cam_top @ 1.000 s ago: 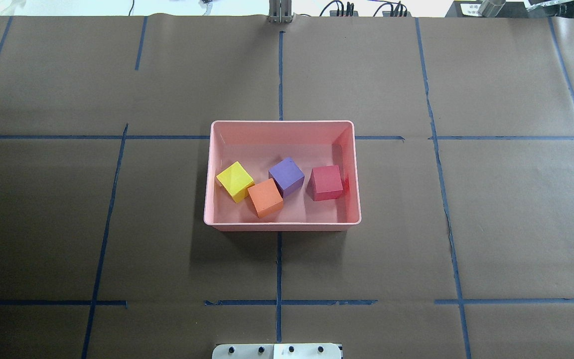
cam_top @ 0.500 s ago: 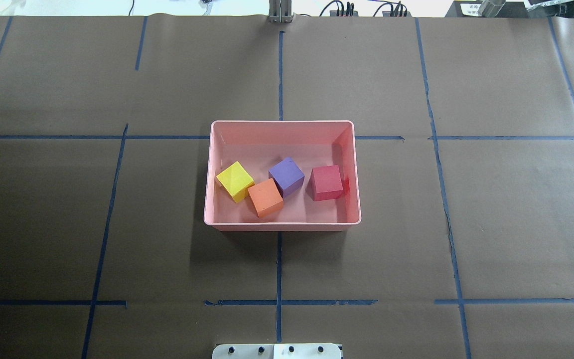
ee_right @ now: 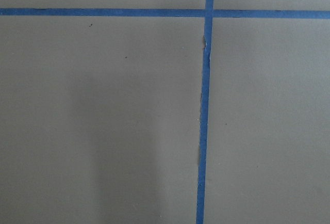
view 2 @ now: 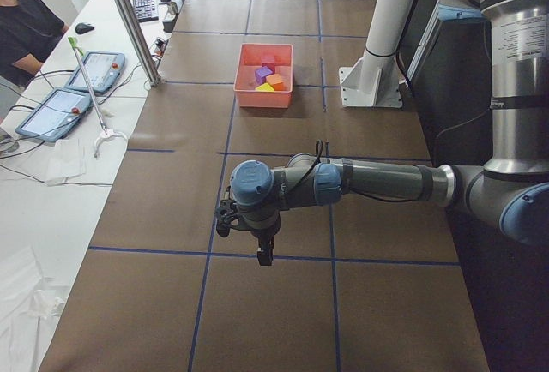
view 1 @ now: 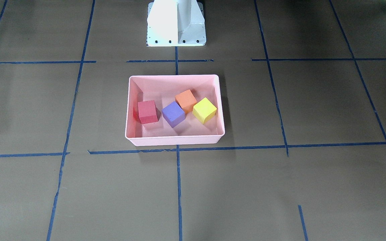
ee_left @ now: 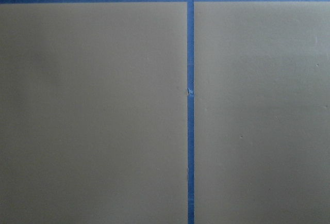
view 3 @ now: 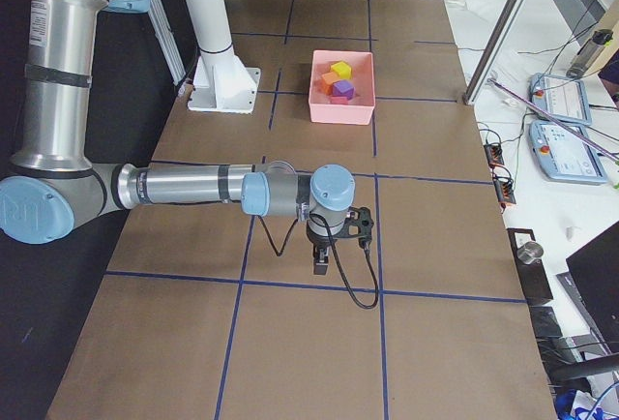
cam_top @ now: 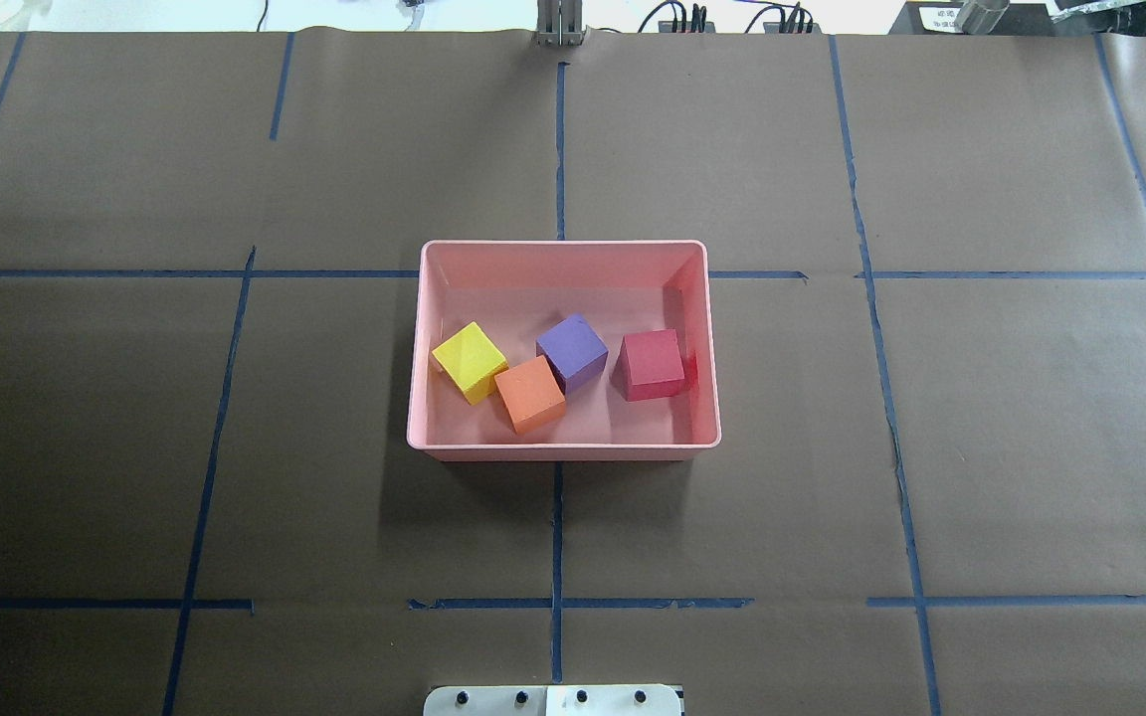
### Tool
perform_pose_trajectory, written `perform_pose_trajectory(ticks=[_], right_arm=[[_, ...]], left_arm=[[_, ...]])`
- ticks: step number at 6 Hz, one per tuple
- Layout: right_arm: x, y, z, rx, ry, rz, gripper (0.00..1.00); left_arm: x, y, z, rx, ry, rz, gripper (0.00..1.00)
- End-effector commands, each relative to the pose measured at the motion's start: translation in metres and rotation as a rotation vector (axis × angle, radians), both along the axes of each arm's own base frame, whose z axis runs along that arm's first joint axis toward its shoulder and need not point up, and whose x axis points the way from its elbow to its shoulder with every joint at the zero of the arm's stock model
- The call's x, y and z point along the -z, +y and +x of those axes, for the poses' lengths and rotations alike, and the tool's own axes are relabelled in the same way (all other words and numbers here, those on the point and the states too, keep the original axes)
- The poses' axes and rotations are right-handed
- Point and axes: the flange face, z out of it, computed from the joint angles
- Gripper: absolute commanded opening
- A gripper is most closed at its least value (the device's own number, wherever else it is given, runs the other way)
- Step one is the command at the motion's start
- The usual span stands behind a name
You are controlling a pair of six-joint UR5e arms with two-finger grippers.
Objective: Place blocks into pink bin with both arms
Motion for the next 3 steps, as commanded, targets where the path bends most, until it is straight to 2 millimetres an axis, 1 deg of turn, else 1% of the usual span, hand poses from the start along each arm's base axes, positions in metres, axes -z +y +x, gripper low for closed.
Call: perform_pose_trajectory(ticks=[1, 2, 3], right_arm=[[0.001, -0.003, -0.005, 0.010, 0.001, 0.003, 1.00], [0.000, -0.002, -0.008, 0.019, -0.001, -0.001, 1.00], [0.000, -0.003, -0.008, 0.023, -0.002, 0.005, 1.00]], left_arm=[[0.002, -0.003, 0.001, -0.006, -0.002, 0.071, 1.00], [-0.003, 0.010, 0.001, -0.007, -0.001, 0.073, 1.00], [0.003, 0.009, 0.003, -0.005, 0.033, 0.127, 1.00]])
